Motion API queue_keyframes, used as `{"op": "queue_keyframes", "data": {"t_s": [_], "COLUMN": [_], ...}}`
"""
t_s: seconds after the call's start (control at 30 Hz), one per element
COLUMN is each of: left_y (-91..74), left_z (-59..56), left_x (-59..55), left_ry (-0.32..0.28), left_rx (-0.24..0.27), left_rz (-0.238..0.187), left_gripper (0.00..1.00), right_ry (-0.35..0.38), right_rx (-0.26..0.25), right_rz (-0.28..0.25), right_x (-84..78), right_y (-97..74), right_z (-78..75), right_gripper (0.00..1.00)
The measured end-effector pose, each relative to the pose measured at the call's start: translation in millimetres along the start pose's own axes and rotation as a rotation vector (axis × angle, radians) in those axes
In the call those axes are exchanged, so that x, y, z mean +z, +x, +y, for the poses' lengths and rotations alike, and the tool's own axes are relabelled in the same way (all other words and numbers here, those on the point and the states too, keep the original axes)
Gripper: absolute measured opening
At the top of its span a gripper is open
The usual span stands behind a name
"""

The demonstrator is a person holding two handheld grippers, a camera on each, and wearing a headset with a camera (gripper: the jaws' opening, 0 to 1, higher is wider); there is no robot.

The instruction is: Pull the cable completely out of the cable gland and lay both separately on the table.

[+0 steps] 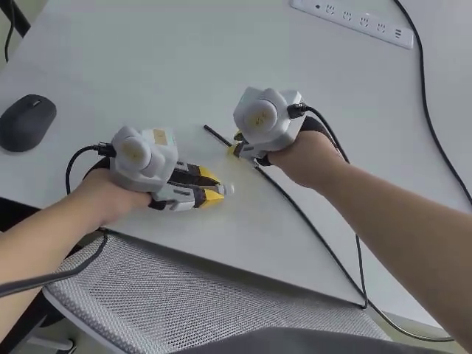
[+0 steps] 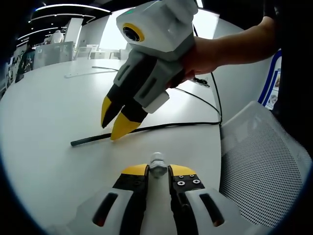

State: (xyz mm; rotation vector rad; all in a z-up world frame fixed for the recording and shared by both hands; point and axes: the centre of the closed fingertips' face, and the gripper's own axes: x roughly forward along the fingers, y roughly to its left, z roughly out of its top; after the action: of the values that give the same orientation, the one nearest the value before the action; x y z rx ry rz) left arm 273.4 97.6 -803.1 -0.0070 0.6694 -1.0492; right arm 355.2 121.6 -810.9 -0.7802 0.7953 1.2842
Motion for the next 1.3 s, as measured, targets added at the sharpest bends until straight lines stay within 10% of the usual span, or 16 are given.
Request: {"op": "queue_keyframes", "data": {"t_s": [0.73,1.3], "left_y": [-12.3,-43.9], "left_z": [-8.1,-23.9], "left_x": [15.7,43.5], "left_ry": [-0.032,-0.029], "left_rx": [0.035,0.046], "left_rz": [-0.038,-0.083], "left_gripper": [0.37,0.48], "right_ry": [0.212,0.351], "right_rx": [-0.054,-0.097], "right_rz": [-0.184,-0.353], "right_x": [9.4,-19.1], "right_y": [-84.6,-162.3], "right_z": [-0.9,22.4], "right_gripper": [0.29,0.47]}}
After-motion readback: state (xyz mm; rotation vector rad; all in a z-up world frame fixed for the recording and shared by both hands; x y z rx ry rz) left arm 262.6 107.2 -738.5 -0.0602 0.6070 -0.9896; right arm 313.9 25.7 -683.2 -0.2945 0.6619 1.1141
